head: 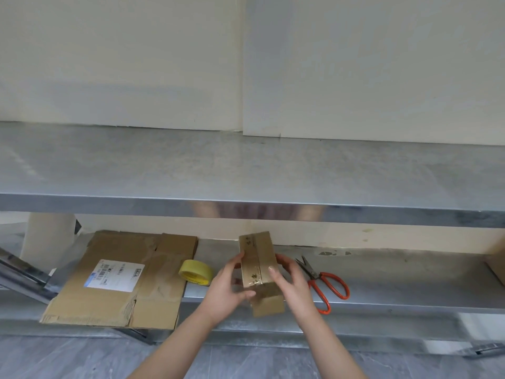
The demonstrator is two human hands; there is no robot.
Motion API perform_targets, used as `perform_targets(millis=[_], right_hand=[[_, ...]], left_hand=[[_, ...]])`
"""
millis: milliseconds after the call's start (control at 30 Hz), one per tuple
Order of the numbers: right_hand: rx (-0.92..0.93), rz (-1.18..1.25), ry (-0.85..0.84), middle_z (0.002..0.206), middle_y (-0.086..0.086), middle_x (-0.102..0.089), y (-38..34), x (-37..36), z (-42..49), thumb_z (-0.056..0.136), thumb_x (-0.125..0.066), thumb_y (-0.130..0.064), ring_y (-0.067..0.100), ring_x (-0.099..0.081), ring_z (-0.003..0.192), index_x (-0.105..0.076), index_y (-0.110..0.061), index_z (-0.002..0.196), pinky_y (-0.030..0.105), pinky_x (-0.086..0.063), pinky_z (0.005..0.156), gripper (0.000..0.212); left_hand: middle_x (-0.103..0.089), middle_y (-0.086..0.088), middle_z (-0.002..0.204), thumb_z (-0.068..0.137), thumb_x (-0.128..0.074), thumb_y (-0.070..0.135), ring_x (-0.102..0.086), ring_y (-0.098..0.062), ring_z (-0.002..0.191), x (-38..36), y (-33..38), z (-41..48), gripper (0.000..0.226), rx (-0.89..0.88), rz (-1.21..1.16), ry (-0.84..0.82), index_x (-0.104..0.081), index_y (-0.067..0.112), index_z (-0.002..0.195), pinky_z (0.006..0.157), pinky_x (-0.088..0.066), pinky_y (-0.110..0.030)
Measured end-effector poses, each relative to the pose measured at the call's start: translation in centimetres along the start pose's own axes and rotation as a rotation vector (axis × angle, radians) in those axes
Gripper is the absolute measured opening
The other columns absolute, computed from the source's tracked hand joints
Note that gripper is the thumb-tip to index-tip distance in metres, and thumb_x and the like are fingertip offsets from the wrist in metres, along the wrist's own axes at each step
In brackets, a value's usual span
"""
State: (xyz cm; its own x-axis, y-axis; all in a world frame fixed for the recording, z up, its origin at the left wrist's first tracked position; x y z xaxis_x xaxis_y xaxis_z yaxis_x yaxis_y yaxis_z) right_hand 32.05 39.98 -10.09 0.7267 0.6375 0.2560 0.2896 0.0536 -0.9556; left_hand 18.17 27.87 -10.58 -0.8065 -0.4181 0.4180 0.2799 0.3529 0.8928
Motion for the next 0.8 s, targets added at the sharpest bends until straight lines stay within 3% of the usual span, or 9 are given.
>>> perform_targets(millis=[100,200,300,400,600,733,800], right_hand=[[0.003,-0.131,-0.082,0.137,-0.009,-0.049,0.0,-0.4,0.0,0.085,-0.072,-0.039,0.006,-0.042,0.129,-0.044,-0.031,0.143,0.032,-0.034,0.111,0.065],[-0.04,-0.096,-0.102,0.136,-0.006,-0.055,0.8,-0.6,-0.3,0.087,-0.073,-0.03,0.009,-0.053,0.124,-0.035,-0.03,0.148,0.036,-0.043,0.108,0.072],[-0.058,-0.102,-0.098,0.129,-0.004,-0.06,1.7,-1.2,-1.0,0.088,-0.072,-0.021,0.014,-0.063,0.113,-0.038,-0.032,0.139,0.035,-0.051,0.098,0.062],[0.012,-0.229,-0.027,0.128,-0.01,-0.06,1.6,-1.5,-1.5,0.087,-0.071,-0.024,0.01,-0.06,0.112,-0.049,-0.03,0.134,0.029,-0.048,0.096,0.052],[0.012,-0.303,-0.071,0.134,-0.007,-0.057,1.2,-2.2,-0.5,0.088,-0.07,-0.028,0.014,-0.052,0.122,-0.046,-0.03,0.138,0.028,-0.043,0.101,0.055],[0.041,-0.365,-0.042,0.142,0.0,-0.049,0.8,-1.6,-0.2,0.09,-0.067,-0.029,0.017,-0.044,0.132,-0.04,-0.028,0.145,0.027,-0.036,0.107,0.061],[0.096,-0.406,-0.026,0.147,0.003,-0.044,0.3,-1.3,-0.6,0.09,-0.067,-0.032,0.02,-0.039,0.137,-0.037,-0.026,0.147,0.033,-0.034,0.111,0.065]], left_hand=[[-0.051,0.014,0.13,0.073,-0.083,0.018,-0.064,-0.003,0.097,0.1,0.3,0.4,0.092,0.005,0.031,0.059,-0.029,0.04,0.145,0.085,-0.054,-0.025],[-0.047,0.011,0.133,0.078,-0.079,0.02,-0.059,-0.008,0.103,-0.1,0.4,0.7,0.089,0.003,0.113,0.017,-0.027,0.04,0.148,0.092,-0.049,-0.026],[-0.046,0.006,0.137,0.082,-0.075,0.019,-0.055,-0.009,0.108,-0.4,-0.3,0.9,0.087,0.037,0.154,-0.069,-0.024,0.042,0.148,0.096,-0.045,-0.023],[-0.044,0.006,0.142,0.083,-0.074,0.018,-0.054,-0.009,0.114,-0.8,-1.2,0.8,0.088,0.075,0.111,-0.117,-0.02,0.035,0.151,0.097,-0.043,-0.02],[-0.047,0.011,0.14,0.092,-0.064,0.017,-0.061,0.007,0.097,-1.0,-2.4,0.6,0.086,0.121,0.046,-0.146,-0.007,0.048,0.148,0.086,-0.048,-0.012],[-0.04,0.005,0.149,0.091,-0.065,0.017,-0.052,-0.009,0.123,-1.1,-1.1,1.1,0.089,0.08,0.069,-0.14,-0.005,0.044,0.15,0.105,-0.044,-0.032],[-0.036,0.007,0.15,0.089,-0.068,0.022,-0.043,-0.013,0.132,-1.0,-0.5,1.1,0.092,0.039,0.152,-0.128,-0.003,0.046,0.15,0.11,-0.036,-0.031]])
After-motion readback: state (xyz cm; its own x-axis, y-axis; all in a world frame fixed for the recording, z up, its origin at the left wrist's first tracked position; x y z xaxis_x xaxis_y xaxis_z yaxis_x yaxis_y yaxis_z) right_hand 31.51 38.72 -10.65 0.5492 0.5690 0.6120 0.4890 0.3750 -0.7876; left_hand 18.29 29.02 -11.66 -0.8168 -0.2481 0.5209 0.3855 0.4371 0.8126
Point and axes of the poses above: each hand's wrist, its own z-axis towards the middle knuckle, its own x-axis out of the back of the hand, y = z × x, the point moved 7 cm from there along z, towards the middle knuckle
